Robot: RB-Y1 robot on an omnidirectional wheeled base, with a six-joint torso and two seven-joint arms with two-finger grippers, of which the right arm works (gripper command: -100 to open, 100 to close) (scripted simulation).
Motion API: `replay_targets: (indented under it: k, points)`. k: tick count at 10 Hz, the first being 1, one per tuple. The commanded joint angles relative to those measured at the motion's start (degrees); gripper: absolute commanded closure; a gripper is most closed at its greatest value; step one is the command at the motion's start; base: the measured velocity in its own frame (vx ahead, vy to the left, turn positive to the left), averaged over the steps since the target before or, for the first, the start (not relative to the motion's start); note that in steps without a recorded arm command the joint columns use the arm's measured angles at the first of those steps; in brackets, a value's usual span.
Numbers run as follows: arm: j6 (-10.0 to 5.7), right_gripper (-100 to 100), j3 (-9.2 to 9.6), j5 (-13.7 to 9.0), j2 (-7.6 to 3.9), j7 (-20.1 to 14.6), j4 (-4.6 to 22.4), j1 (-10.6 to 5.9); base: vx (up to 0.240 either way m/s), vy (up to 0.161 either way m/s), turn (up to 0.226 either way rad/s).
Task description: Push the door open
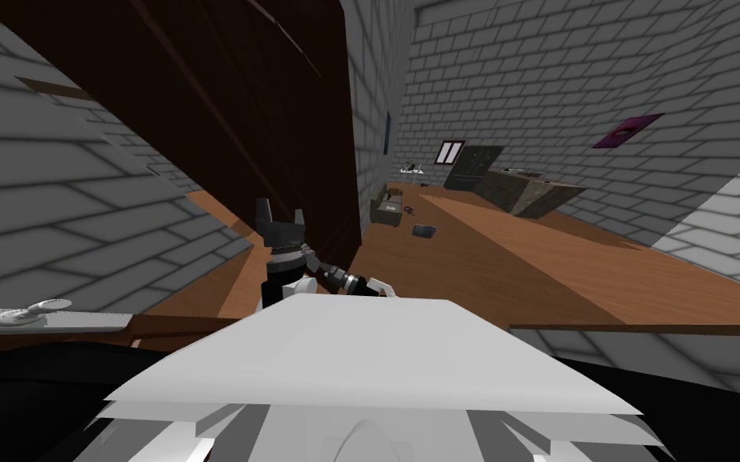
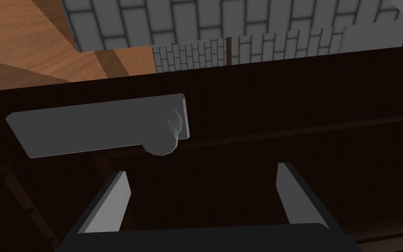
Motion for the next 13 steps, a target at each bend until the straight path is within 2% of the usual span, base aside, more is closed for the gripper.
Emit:
replay_targets:
  k: [1,4,6,13]
  points:
    - [0.19,-100,1.92,-0.2,-0.16,-0.7,1.7,-1.36,0.175,-0.022,-0.014]
    - [0.71,-100,4.92,-0.4,-0.15,-1.6,4.3,-3.27,0.192,-0.012,-0.010]
    - [-0.07,-100,4.07,-0.4,0.42,-1.3,5.2,-2.99,0.066,0.055,0.028]
    - [-0.88,-100,3.05,-0.1,1.85,-0.5,7.5,-2.11,0.065,0.173,0.030]
